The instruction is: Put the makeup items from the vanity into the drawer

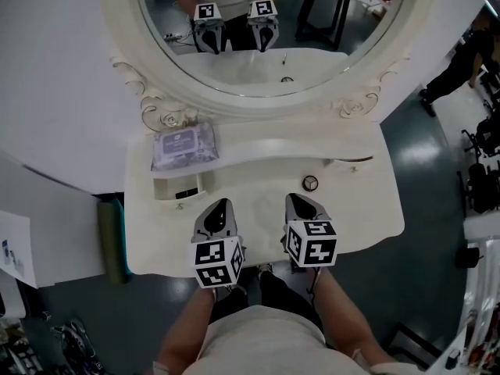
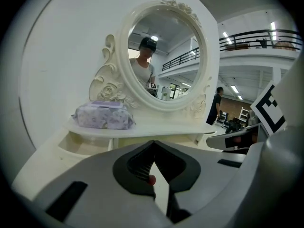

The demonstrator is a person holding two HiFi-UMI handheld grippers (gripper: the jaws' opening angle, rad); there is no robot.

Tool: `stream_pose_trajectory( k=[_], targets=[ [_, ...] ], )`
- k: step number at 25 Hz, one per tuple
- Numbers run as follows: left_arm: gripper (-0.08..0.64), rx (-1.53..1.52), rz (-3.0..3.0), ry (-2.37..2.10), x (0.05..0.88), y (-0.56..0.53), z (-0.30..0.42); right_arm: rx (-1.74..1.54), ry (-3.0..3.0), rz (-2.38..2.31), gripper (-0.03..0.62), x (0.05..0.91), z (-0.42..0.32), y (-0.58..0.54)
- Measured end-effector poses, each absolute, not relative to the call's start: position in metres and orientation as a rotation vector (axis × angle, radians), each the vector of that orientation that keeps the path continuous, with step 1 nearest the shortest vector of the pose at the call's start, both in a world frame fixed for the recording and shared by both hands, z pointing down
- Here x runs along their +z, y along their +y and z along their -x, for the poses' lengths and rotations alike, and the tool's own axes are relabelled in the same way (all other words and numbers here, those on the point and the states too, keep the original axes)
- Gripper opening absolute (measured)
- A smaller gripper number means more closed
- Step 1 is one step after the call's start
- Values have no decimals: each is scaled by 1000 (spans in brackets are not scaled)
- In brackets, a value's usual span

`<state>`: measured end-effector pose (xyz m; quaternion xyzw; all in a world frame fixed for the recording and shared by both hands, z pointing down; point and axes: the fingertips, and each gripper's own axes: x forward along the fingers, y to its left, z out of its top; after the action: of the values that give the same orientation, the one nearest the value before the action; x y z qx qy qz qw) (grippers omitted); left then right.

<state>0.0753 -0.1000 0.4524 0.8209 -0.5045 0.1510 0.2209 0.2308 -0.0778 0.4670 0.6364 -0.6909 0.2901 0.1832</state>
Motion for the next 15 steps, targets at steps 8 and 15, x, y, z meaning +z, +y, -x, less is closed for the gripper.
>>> stream_pose_trajectory(
  k=[8, 15],
  targets=[
    [11, 498, -2268, -1291, 483, -100, -119, 925, -1840, -1873, 21, 498, -279, -68],
    [11, 539, -2248, -1248, 506, -105, -146, 999, -1776, -1888, 85, 524, -308, -67]
  ],
)
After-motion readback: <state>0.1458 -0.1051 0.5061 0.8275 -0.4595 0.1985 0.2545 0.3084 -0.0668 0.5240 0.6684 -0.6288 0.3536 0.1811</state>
